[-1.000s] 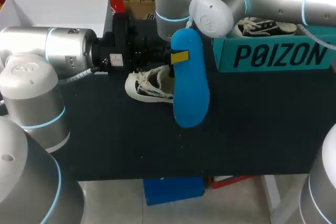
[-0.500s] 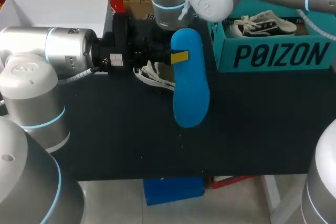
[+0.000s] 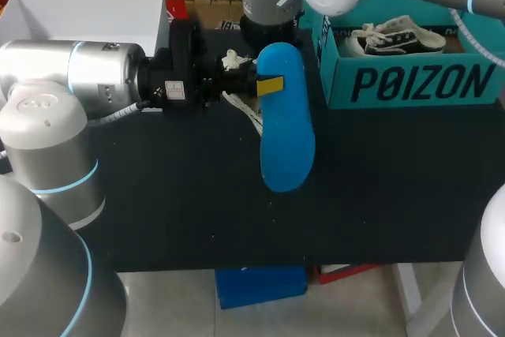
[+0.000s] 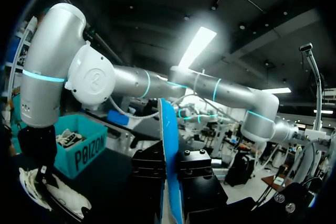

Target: Take the shoe out of the shoebox, open the shoe tongue, remove and reinsert the insole, then place the shoe into the shoebox

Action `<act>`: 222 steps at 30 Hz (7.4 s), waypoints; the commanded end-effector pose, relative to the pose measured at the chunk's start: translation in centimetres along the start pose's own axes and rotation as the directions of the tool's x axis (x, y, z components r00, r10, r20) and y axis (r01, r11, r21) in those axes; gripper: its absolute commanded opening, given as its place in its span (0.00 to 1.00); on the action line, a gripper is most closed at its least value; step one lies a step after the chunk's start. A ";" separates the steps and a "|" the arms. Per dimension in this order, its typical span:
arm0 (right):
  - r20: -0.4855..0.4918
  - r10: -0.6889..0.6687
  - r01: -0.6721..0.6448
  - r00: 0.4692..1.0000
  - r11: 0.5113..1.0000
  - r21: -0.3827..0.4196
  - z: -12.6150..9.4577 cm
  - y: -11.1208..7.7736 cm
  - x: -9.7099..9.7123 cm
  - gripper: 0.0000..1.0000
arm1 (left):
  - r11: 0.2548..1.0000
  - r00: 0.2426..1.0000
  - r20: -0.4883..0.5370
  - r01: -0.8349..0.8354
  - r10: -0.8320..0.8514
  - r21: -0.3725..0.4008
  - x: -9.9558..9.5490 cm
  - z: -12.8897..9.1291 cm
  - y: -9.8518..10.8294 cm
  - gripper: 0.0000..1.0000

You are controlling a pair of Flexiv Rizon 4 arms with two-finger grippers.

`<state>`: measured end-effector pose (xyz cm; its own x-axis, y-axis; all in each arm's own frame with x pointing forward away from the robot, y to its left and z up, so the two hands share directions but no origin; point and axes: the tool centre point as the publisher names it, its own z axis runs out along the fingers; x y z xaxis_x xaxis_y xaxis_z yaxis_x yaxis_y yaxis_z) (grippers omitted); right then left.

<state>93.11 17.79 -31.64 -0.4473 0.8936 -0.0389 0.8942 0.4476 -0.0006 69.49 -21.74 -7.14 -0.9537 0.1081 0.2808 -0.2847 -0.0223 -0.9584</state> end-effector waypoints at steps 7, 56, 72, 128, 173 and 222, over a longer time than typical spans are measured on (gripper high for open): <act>-0.129 0.383 -0.395 0.915 0.915 -0.082 0.7 -2.1 1.1 0.00 | 1.000 1.000 0.007 -0.001 0.001 0.003 0.1 0.2 0.1 0.00; -0.157 0.369 -0.379 0.916 0.924 -0.044 8.4 -3.8 3.0 1.00 | 1.000 1.000 0.007 -0.001 0.001 0.003 0.1 0.2 0.1 0.00; -0.142 0.368 -0.380 0.919 0.923 -0.062 7.4 -4.4 2.3 1.00 | 1.000 1.000 0.007 -0.001 0.001 0.003 0.1 0.2 0.1 0.00; -0.612 0.175 -0.348 0.771 0.921 -0.174 -3.3 -10.4 1.9 1.00 | 1.000 1.000 0.007 -0.001 0.001 0.003 0.1 0.2 0.1 0.00; -0.974 0.038 -0.528 0.225 0.845 -0.089 -6.3 -9.9 -1.9 1.00 | 1.000 1.000 0.007 -0.001 0.001 0.003 0.1 0.2 0.1 0.00; -0.987 -0.039 -0.559 0.153 0.821 -0.119 -7.1 -10.0 -2.3 1.00 | 0.129 0.212 -0.192 -0.919 0.958 -0.371 -0.7 -2.4 6.4 0.00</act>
<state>85.01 11.40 -24.41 -0.1207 0.1530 0.9808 0.9822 -0.1250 0.1403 69.05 -20.25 -12.95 -0.8320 0.1132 -0.5431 0.5546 0.1955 -0.8088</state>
